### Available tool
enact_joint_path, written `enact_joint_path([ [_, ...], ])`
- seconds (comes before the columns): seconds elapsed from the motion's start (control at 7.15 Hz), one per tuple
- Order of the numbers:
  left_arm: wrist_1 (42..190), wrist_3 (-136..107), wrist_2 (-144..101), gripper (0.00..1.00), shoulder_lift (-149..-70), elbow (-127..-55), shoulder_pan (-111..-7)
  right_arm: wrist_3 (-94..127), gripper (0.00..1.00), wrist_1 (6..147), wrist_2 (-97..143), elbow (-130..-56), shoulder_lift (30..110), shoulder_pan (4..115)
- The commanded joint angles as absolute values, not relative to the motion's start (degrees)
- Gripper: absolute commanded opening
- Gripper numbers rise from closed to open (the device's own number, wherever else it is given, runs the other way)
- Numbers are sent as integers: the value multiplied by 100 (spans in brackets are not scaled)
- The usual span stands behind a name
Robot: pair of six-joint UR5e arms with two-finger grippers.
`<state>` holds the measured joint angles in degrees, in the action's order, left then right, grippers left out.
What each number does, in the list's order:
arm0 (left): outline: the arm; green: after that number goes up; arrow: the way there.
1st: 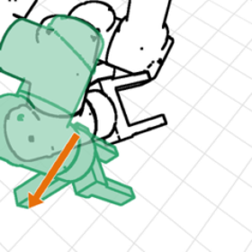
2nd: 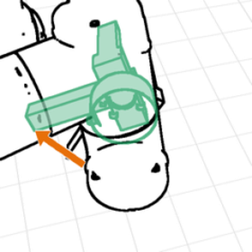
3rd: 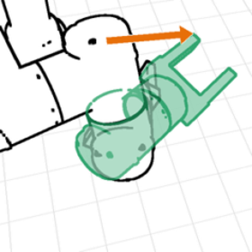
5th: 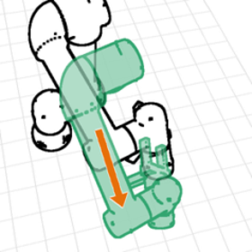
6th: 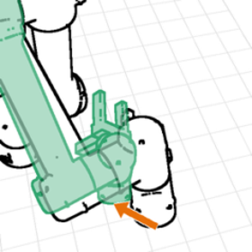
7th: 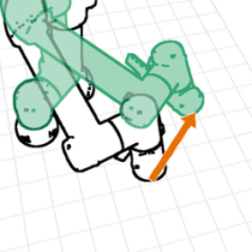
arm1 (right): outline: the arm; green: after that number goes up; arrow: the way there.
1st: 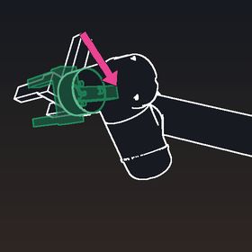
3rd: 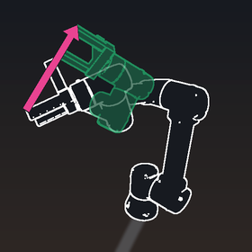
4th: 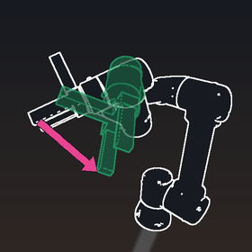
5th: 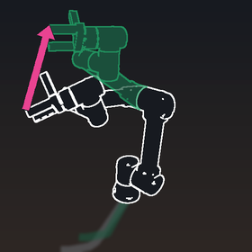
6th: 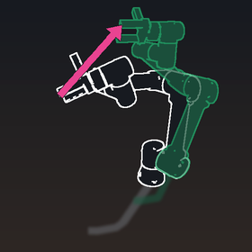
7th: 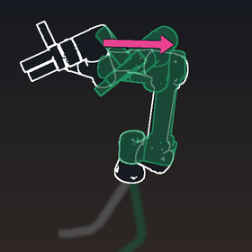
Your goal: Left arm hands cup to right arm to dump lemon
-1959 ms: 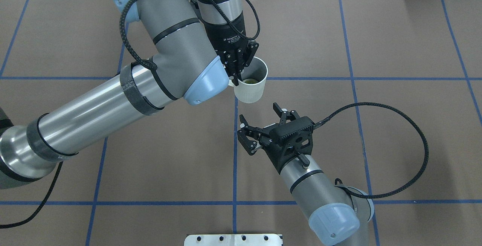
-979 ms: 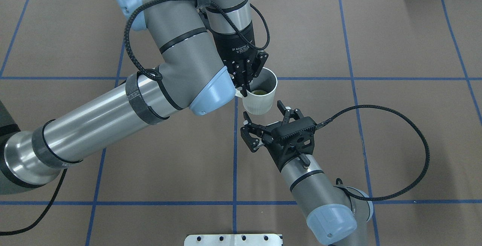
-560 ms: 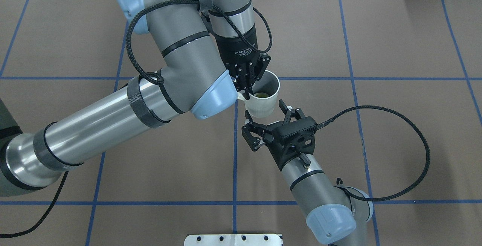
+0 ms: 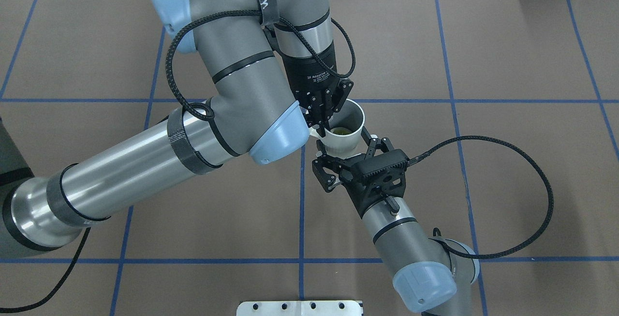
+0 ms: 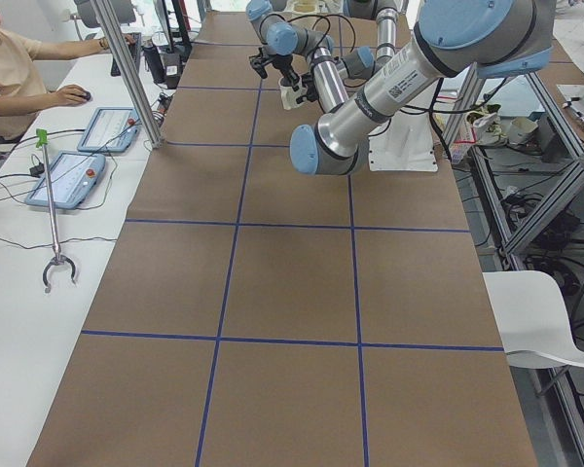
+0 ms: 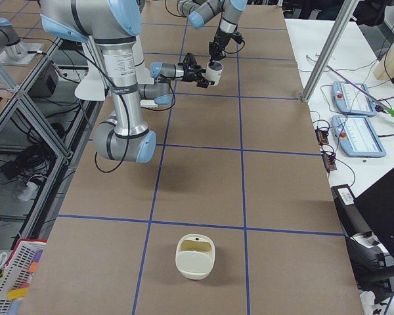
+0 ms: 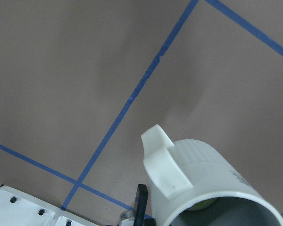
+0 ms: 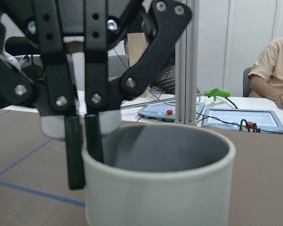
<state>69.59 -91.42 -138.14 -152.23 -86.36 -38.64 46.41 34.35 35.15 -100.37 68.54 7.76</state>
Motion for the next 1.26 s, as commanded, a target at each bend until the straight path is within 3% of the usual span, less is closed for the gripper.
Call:
enact_joint_path([
  [0.0,6987,-9332,-13816,0,-15214,-8727,-3780,4641,98,3428,3498,-10002,6847,773],
  [0.42,6996,-9343,-13816,0,-15214,-8728,-3753,4641,98,3419,3498,-9984,6855,730],
  [0.56,6996,-9334,-13816,0,-15223,-8736,-3744,4632,83,3419,3498,-9984,6873,729],
  [0.7,6996,-9343,-13808,0,-15231,-8728,-3735,4623,57,3410,3507,-9984,6899,729],
  [0.84,7005,-9343,-13808,0,-15231,-8719,-3727,4623,37,3419,3498,-9984,6917,729],
  [0.98,7005,-9334,-13799,8,-15231,-8727,-3718,4623,26,3419,3498,-9984,6917,729],
  [1.12,7118,-9325,-13773,99,-15231,-8728,-3718,4623,23,3428,3498,-9984,6917,729],
])
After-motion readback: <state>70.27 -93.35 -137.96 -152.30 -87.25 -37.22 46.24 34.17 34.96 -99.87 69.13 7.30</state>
